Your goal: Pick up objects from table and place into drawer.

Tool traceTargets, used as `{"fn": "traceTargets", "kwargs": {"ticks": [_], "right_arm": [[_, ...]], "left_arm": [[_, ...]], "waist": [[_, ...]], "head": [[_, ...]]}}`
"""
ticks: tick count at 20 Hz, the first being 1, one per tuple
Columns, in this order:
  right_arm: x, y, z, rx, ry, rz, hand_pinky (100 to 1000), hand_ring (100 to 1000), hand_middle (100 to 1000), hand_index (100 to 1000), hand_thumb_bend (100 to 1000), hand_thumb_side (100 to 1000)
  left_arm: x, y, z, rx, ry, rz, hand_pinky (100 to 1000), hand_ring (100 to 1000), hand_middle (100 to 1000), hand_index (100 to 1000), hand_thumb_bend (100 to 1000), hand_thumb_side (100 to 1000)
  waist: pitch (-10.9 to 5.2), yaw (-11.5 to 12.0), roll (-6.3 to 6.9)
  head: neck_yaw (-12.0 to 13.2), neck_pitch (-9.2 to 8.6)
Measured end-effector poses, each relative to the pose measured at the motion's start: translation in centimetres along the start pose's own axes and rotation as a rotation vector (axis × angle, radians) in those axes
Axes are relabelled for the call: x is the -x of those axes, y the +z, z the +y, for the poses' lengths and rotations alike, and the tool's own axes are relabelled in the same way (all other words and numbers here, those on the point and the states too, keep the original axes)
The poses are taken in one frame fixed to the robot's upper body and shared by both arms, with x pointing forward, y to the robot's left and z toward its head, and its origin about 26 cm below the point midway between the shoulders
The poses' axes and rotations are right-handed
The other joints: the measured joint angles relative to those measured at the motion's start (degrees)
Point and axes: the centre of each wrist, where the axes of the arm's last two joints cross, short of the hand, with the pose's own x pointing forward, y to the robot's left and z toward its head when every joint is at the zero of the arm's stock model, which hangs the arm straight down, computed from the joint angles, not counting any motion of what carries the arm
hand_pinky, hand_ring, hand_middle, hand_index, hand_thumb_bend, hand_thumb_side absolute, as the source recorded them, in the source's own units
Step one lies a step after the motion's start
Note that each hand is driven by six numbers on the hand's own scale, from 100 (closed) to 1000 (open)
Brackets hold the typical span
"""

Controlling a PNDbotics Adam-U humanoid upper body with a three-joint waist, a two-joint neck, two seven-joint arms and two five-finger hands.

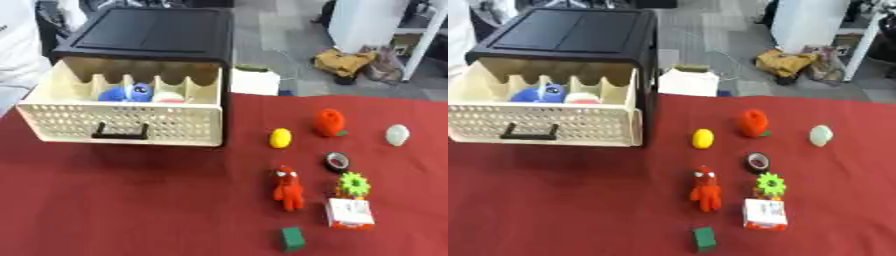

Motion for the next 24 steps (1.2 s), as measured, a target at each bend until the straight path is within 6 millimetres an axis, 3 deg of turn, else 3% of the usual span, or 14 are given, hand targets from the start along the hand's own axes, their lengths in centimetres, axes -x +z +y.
{"fn": "traceTargets", "kwargs": {"ticks": [7,15,24], "right_arm": [[2.0,4.1,1.1,0.104,-0.069,0.059,624,639,585,781,100,906],[3.2,9.1,3.1,0.151,-0.093,0.093,609,626,569,773,100,861],[3.5,11.4,3.9,0.153,-0.066,0.087,609,626,566,770,100,870]], "left_arm": [[-0.1,-0.2,0.5,0.057,-0.076,-0.031,284,223,251,791,100,1000],[-0.2,-0.3,0.9,0.166,-0.212,-0.077,303,296,316,788,100,1000],[-0.9,-1.2,2.2,0.542,-0.591,-0.152,276,344,427,818,100,1000]], "waist": [[1.09,-1.4,0.69],[2.03,-2.9,1.25],[1.94,-3.5,1.81]], "head": [[2.2,0.06],[3.9,0.05],[4.1,0.06]]}}
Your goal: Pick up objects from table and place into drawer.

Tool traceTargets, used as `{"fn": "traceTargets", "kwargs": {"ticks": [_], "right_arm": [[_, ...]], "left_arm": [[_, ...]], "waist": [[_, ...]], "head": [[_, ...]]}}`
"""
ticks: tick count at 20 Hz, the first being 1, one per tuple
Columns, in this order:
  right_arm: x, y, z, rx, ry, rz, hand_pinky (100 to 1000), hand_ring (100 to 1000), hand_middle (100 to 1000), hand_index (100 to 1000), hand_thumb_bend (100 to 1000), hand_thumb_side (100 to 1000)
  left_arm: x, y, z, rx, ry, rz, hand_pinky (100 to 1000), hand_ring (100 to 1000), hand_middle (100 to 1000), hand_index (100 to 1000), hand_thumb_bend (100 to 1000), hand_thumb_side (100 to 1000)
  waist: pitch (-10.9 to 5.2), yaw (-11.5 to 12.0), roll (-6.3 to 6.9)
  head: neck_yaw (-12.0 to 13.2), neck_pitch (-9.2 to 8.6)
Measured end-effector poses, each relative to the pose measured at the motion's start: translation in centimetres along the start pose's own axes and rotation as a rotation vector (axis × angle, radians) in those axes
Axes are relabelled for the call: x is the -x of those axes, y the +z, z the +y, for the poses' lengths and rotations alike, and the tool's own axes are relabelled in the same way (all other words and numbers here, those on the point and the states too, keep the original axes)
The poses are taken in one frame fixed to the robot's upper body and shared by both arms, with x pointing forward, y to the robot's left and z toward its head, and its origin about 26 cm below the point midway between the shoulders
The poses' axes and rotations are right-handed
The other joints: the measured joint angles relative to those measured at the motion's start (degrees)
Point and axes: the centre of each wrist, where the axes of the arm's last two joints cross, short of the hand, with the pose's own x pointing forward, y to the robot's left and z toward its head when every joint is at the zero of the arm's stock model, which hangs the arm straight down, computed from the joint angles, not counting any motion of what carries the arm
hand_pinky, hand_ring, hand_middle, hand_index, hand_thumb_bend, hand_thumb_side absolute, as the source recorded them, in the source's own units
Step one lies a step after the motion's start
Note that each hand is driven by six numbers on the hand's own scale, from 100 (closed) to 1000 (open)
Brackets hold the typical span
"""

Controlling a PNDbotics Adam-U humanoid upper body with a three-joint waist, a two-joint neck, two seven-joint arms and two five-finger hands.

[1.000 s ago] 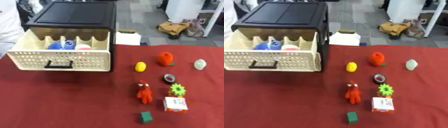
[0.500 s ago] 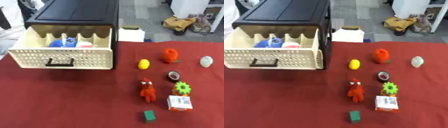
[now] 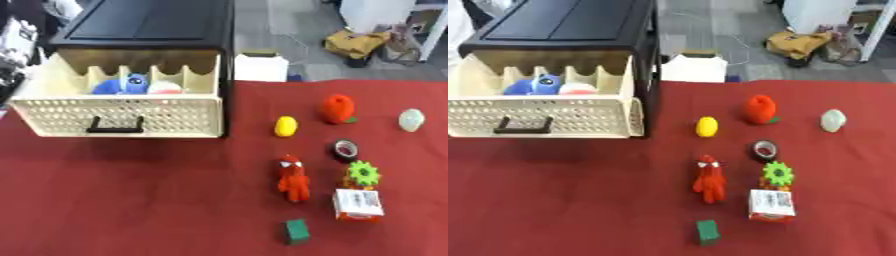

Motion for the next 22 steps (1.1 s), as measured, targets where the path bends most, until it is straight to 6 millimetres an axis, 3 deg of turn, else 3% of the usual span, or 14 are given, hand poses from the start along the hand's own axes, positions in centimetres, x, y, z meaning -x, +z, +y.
{"fn": "traceTargets", "kwargs": {"ticks": [7,12,16,22], "right_arm": [[0.0,0.9,0.6,0.028,-0.024,0.027,608,627,561,767,100,857],[0.0,1.2,0.8,0.036,-0.026,0.046,610,628,558,764,100,860],[0.1,1.4,0.8,0.039,-0.023,0.056,610,628,556,762,100,857],[0.1,1.5,0.8,0.044,-0.023,0.063,611,627,553,760,100,859]], "left_arm": [[-0.1,0.3,0.1,0.386,-0.135,-0.004,193,292,447,851,100,1000],[-0.2,0.4,0.0,0.607,-0.179,0.028,100,213,398,856,100,1000],[-0.2,0.3,0.2,0.711,-0.213,0.037,100,168,342,831,100,1000],[-0.3,0.5,-0.4,0.838,-0.185,0.04,100,199,391,837,100,1000]], "waist": [[-0.16,-0.4,0.66],[-0.16,-0.7,0.85],[-0.16,-0.7,0.85],[-0.21,-0.5,0.62]], "head": [[-0.2,0.61],[-0.3,1.01],[-0.3,1.01],[-0.1,0.98]]}}
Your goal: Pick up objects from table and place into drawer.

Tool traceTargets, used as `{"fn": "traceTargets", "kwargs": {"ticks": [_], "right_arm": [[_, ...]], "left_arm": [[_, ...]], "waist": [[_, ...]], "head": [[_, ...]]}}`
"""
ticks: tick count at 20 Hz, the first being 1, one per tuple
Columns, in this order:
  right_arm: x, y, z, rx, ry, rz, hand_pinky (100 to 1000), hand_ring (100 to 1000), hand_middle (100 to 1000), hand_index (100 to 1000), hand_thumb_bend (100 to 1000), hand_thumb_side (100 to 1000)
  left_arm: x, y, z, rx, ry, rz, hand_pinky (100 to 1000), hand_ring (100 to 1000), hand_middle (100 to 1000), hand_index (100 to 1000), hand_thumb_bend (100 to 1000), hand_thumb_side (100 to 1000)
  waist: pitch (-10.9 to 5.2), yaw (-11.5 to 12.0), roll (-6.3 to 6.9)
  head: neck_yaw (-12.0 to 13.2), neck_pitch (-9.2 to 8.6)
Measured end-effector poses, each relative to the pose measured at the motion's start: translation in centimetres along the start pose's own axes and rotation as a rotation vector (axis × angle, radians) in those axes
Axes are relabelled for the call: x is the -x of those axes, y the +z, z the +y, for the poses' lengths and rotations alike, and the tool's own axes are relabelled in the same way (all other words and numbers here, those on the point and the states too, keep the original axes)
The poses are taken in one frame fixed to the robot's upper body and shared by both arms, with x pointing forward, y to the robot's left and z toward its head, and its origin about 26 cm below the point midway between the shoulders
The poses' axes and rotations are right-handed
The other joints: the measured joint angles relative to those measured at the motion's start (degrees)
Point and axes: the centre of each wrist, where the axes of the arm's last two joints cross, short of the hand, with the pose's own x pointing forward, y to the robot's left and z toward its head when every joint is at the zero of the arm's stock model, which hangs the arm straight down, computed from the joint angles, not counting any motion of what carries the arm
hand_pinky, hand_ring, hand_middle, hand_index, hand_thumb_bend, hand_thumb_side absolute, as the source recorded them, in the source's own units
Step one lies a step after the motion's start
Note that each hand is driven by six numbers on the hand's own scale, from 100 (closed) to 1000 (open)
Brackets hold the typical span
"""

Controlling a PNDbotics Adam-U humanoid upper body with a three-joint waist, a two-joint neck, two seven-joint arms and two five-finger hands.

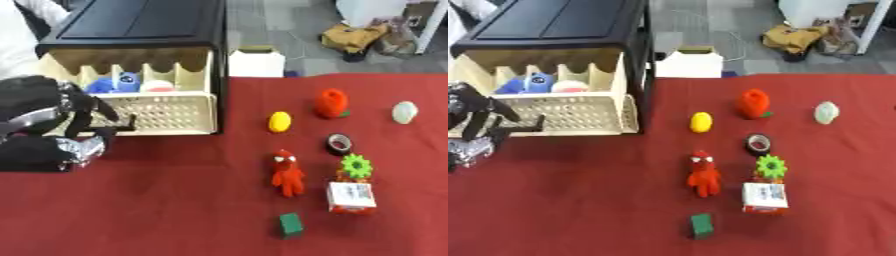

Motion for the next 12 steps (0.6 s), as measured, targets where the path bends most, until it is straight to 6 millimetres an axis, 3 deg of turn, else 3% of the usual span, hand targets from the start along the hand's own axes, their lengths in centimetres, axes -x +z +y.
{"fn": "traceTargets", "kwargs": {"ticks": [3,7,12], "right_arm": [[0.0,0.1,0.0,0.006,-0.003,0.004,611,626,552,760,100,856],[0.0,0.1,0.1,0.013,-0.006,0.009,611,626,550,759,100,853],[0.0,0.2,0.2,0.019,-0.016,0.016,611,625,550,758,100,852]], "left_arm": [[-0.1,-0.2,-0.6,0.074,0.036,-0.005,100,225,468,846,100,1000],[-0.1,-0.3,-1.3,0.164,0.084,0.0,276,468,548,849,100,1000],[-0.2,-0.5,-2.1,0.252,0.169,0.006,399,593,592,853,100,1000]], "waist": [[0.0,-0.2,-0.23],[0.0,-0.4,-0.51],[0.1,-0.6,-0.7]], "head": [[0.2,-0.09],[0.5,-0.47],[0.8,-0.58]]}}
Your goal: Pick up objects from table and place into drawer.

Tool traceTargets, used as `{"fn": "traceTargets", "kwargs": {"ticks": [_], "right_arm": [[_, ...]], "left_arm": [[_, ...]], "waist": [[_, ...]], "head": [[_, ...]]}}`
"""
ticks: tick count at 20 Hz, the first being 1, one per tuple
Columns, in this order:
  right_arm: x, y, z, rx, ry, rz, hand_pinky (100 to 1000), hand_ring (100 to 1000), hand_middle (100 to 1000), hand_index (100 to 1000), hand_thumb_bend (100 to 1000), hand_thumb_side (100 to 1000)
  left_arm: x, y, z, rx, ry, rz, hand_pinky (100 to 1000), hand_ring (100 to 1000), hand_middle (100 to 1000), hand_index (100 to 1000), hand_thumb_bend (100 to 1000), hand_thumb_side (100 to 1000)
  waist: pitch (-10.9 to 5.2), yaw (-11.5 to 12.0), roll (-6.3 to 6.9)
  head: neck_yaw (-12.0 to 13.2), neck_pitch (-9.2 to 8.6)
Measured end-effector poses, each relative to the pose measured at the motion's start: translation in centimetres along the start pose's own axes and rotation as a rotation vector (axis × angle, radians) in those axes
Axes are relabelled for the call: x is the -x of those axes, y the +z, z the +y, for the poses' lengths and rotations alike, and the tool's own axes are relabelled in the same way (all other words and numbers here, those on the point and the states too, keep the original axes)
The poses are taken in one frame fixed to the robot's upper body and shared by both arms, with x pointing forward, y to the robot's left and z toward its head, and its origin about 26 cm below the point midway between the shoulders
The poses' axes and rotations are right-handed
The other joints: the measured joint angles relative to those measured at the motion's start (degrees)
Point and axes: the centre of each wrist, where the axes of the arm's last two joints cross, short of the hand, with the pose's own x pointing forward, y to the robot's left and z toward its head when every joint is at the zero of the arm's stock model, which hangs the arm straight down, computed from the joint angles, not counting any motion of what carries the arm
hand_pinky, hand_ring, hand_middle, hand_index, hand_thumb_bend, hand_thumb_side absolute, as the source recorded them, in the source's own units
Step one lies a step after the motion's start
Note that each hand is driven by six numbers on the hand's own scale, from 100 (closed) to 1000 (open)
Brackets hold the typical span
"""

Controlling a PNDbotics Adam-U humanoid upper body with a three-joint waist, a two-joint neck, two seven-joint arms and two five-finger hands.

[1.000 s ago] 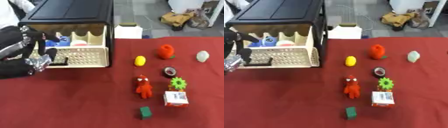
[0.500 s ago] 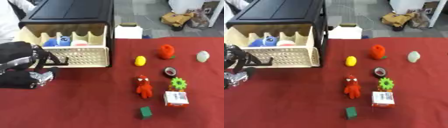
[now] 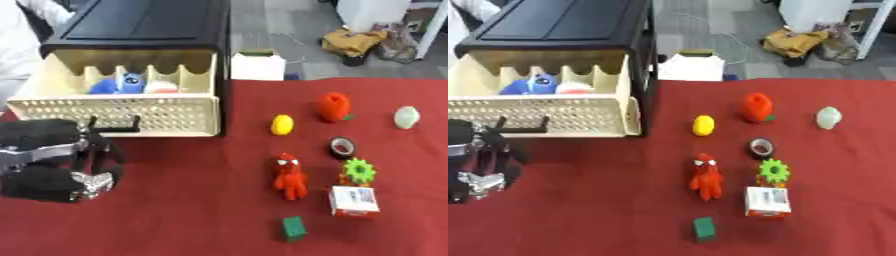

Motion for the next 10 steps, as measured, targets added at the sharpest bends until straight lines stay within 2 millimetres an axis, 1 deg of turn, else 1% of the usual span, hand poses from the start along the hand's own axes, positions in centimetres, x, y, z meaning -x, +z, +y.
{"fn": "traceTargets", "kwargs": {"ticks": [4,6,10], "right_arm": [[-0.04,-0.02,0.14,0.004,-0.011,0.002,615,627,551,757,100,854],[-0.08,-0.1,0.21,0.004,-0.019,-0.006,614,628,551,756,100,857],[-0.08,-0.04,0.26,0.002,-0.029,-0.013,614,627,549,755,100,850]], "left_arm": [[-0.03,-0.23,-0.4,0.033,0.056,0.001,437,627,625,860,100,1000],[-0.14,-0.41,-0.54,0.037,0.08,-0.002,449,637,638,878,100,1000],[-0.25,-0.58,-0.66,0.031,0.123,-0.003,452,636,649,911,100,1000]], "waist": [[0.27,-0.1,-0.14],[0.31,-0.2,-0.15],[0.58,-0.4,-0.17]], "head": [[0.2,-0.22],[0.3,-0.44],[0.4,-0.48]]}}
